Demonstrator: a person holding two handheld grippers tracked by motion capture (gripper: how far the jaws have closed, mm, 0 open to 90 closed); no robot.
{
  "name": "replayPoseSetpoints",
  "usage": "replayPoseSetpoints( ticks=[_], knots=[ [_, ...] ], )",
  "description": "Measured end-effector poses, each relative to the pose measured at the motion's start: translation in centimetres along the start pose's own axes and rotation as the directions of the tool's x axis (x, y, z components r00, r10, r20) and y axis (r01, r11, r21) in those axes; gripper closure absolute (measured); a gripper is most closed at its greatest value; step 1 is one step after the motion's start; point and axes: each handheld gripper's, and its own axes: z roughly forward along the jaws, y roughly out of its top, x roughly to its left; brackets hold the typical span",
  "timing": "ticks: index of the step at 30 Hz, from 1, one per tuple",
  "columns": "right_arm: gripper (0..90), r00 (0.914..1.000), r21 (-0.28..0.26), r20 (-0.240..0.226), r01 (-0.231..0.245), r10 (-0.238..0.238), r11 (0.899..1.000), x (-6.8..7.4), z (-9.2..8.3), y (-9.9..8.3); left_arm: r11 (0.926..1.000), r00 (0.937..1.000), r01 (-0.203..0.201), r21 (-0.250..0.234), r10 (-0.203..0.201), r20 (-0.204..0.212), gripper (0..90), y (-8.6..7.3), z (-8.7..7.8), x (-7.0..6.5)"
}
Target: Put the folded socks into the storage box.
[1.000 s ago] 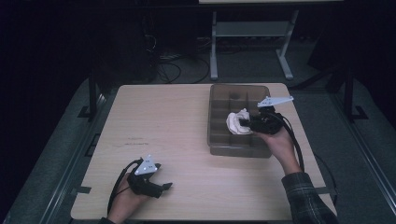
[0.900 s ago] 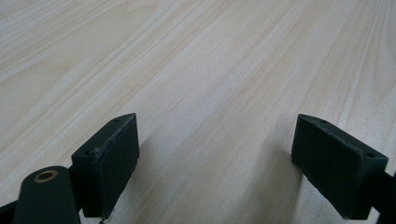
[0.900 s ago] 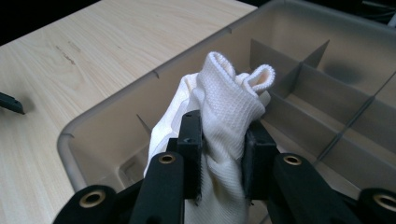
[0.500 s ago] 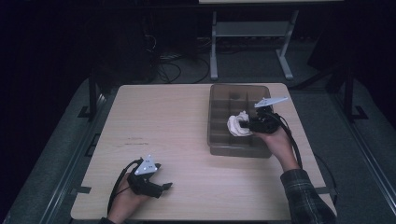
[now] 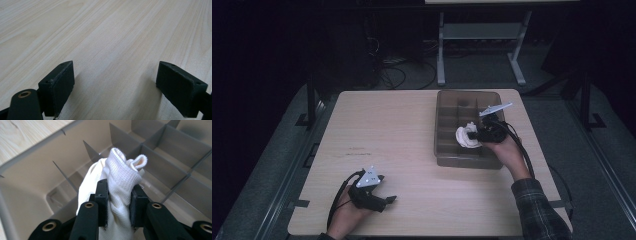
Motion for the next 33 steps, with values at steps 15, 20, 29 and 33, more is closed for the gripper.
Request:
replayPoseSetpoints(
  ticks=[15, 20, 29, 33],
  knots=[
    [72.7, 0.9995, 0.12, -0.012, 0.029, -0.028, 0.992, -0.2, 1.4, 0.6, 1.0, 1.0, 0.0, 0.0, 0.0, 0.0, 14.8, 0.0, 0.0, 0.0],
    [72.8, 0.9995, 0.141, -0.016, 0.027, -0.025, 0.99, -0.4, 1.8, 0.7, 1.0, 1.0, 0.0, 0.0, 0.0, 0.0, 14.8, 0.0, 0.0, 0.0],
    [73.2, 0.9996, 0.172, -0.013, 0.027, -0.025, 0.985, -0.4, 2.5, 0.8, 1.0, 1.0, 0.0, 0.0, 0.0, 0.0, 14.8, 0.0, 0.0, 0.0],
    [73.4, 0.9997, 0.181, -0.011, 0.024, -0.022, 0.983, -0.4, 2.6, 0.8, 1.0, 1.0, 0.0, 0.0, 0.0, 0.0, 14.8, 0.0, 0.0, 0.0]
  ],
)
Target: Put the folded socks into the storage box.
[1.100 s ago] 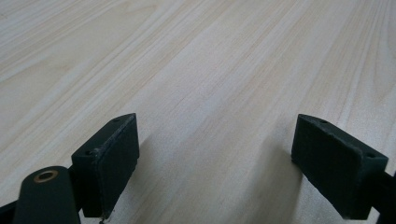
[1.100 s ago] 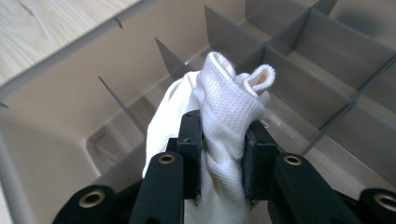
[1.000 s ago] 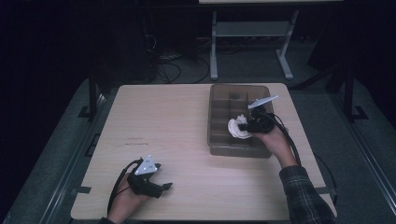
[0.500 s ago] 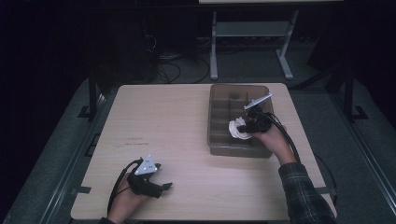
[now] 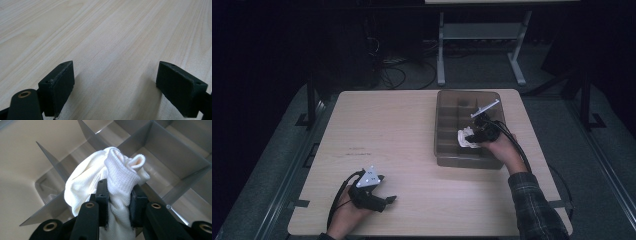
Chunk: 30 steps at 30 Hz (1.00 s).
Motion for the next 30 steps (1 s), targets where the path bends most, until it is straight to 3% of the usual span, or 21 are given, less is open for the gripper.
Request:
replayPoseSetpoints(
  ticks=[3, 8, 11, 12, 13, 23, 30],
  knots=[
    [73.6, 1.0, 0.039, 0.005, 0.006, -0.006, 0.999, 0.0, 0.5, 0.2, 1.0, 1.0, 0.0, 0.0, 0.0, 0.0, 14.8, 0.0, 0.0, 0.0],
    [73.9, 0.9999, 0.051, 0.014, 0.008, -0.009, 0.999, 0.1, 0.8, 0.3, 1.0, 1.0, 0.0, 0.0, 0.0, 0.0, 14.8, 0.0, 0.0, 0.0],
    [74.3, 0.9986, 0.129, 0.044, 0.023, -0.028, 0.991, 0.3, 1.8, 0.5, 1.0, 1.0, 0.0, 0.0, 0.0, 0.0, 14.8, 0.0, 0.0, 0.0],
    [74.2, 0.997, 0.176, 0.063, 0.034, -0.045, 0.984, 0.5, 2.5, 0.6, 1.0, 1.0, -0.001, 0.0, 0.001, 0.0, 14.8, 0.0, 0.0, 0.0],
    [74.4, 0.9956, 0.186, 0.075, 0.041, -0.056, 0.982, 0.6, 2.9, 0.7, 1.0, 1.0, 0.0, 0.0, 0.0, 0.001, 14.8, 0.0, 0.0, 0.0],
    [70.5, 0.9973, 0.175, 0.059, 0.032, -0.043, 0.984, 0.5, 2.8, 0.8, 1.0, 1.0, -0.001, 0.001, 0.001, 0.001, 14.8, 0.0, 0.0, 0.0],
    [60.9, 0.9997, 0.111, 0.023, 0.006, -0.009, 0.994, -0.1, 1.2, 0.7, 1.0, 1.0, -0.001, 0.0, 0.001, 0.001, 14.8, 0.0, 0.0, 0.0]
  ],
)
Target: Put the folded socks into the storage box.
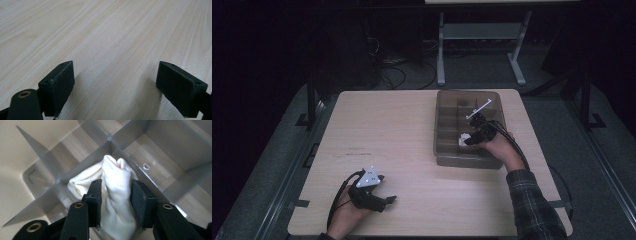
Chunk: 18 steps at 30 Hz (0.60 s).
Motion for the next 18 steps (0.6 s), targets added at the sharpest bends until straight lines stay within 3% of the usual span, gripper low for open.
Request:
replayPoseSetpoints(
  ticks=[4, 7, 10, 13, 18],
  knots=[
    [63.0, 0.9997, -0.035, -0.021, -0.012, 0.011, 0.999, -0.2, -1.2, -0.4, 1.0, 1.0, 0.0, 0.0, 0.0, 0.0, 14.8, 0.0, 0.0, 0.0],
    [70.8, 0.9989, -0.086, -0.042, -0.021, 0.017, 0.996, -0.4, -2.4, -0.6, 1.0, 1.0, 0.001, 0.0, -0.001, 0.0, 14.8, 0.0, 0.0, 0.0],
    [82.4, 0.9994, -0.108, -0.033, -0.016, 0.013, 0.994, -0.3, -2.9, -0.6, 1.0, 1.0, 0.0, 0.0, 0.0, 0.0, 14.8, 0.0, 0.0, 0.0],
    [88.4, 0.9997, -0.072, -0.02, -0.013, 0.011, 0.997, -0.3, -2.3, -0.5, 1.0, 1.0, 0.0, 0.0, 0.0, 0.0, 14.8, 0.0, 0.0, 0.0],
    [89.7, 0.9999, -0.029, 0.013, -0.001, 0.001, 1.0, -0.1, -1.1, -0.2, 1.0, 1.0, 0.0, 0.0, 0.0, 0.0, 14.8, 0.0, 0.0, 0.0]
  ],
)
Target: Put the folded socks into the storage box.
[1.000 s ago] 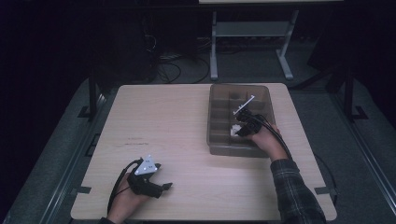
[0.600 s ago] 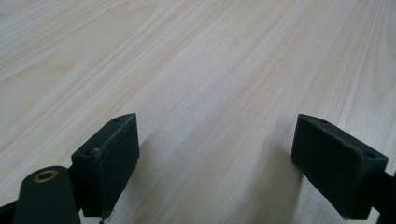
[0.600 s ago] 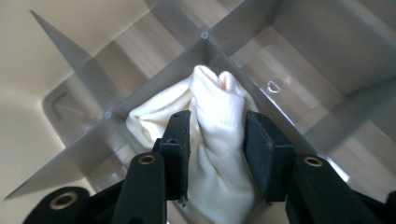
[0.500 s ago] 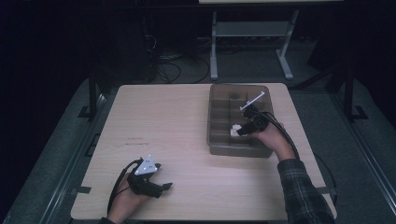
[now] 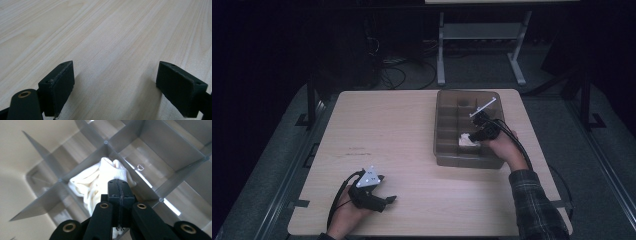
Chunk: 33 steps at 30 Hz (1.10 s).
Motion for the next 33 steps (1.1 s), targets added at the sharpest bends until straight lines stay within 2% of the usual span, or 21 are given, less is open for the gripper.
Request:
replayPoseSetpoints(
  ticks=[11, 16, 18, 21, 24, 26, 29, 32, 33],
  knots=[
    [90.0, 0.9979, 0.078, 0.064, -0.007, 0.002, 0.997, 0.3, 1.9, 0.3, 1.0, 1.0, 0.0, 0.0, 0.0, 0.0, 14.8, 0.0, 0.0, 0.0],
    [89.9, 0.9978, 0.078, 0.067, -0.011, 0.006, 0.997, 0.3, 1.9, 0.3, 1.0, 1.0, 0.0, 0.0, 0.0, 0.0, 14.8, 0.0, 0.0, 0.0],
    [89.7, 0.9981, 0.073, 0.058, -0.026, 0.022, 0.997, 0.2, 1.8, 0.3, 1.0, 1.0, 0.0, 0.0, 0.0, 0.0, 14.8, 0.0, 0.0, 0.0],
    [86.7, 0.9979, 0.048, 0.061, -0.028, 0.025, 0.998, 0.1, 1.0, 0.1, 1.0, 1.0, 0.0, 0.0, 0.0, -0.001, 14.8, 0.0, 0.0, 0.0],
    [82.5, 0.9981, 0.006, 0.041, -0.047, 0.047, 0.999, -0.3, 0.0, -0.3, 1.0, 1.0, 0.001, -0.001, -0.001, -0.001, 14.8, 0.0, 0.0, 0.0],
    [76.6, 0.9977, -0.046, 0.035, -0.057, 0.058, 0.997, -0.4, -0.8, -0.7, 1.0, 1.0, 0.001, -0.001, -0.001, -0.001, 14.8, 0.0, 0.0, 0.0],
    [66.4, 0.9959, -0.093, 0.003, -0.09, 0.091, 0.992, -0.7, -1.5, -1.3, 1.0, 1.0, -0.005, 0.005, 0.005, -0.001, 14.8, 0.0, 0.0, 0.1],
    [50.2, 0.9947, -0.139, 0.002, -0.102, 0.103, 0.985, -0.8, -2.2, -1.7, 1.0, 1.0, 0.0, -0.001, 0.0, -0.002, 14.8, 0.0, 0.0, 0.0],
    [47.3, 0.9941, -0.141, 0.008, -0.106, 0.108, 0.984, -0.7, -2.3, -1.8, 1.0, 1.0, 0.0, 0.0, 0.0, -0.002, 14.8, 0.0, 0.0, 0.0]
  ],
)
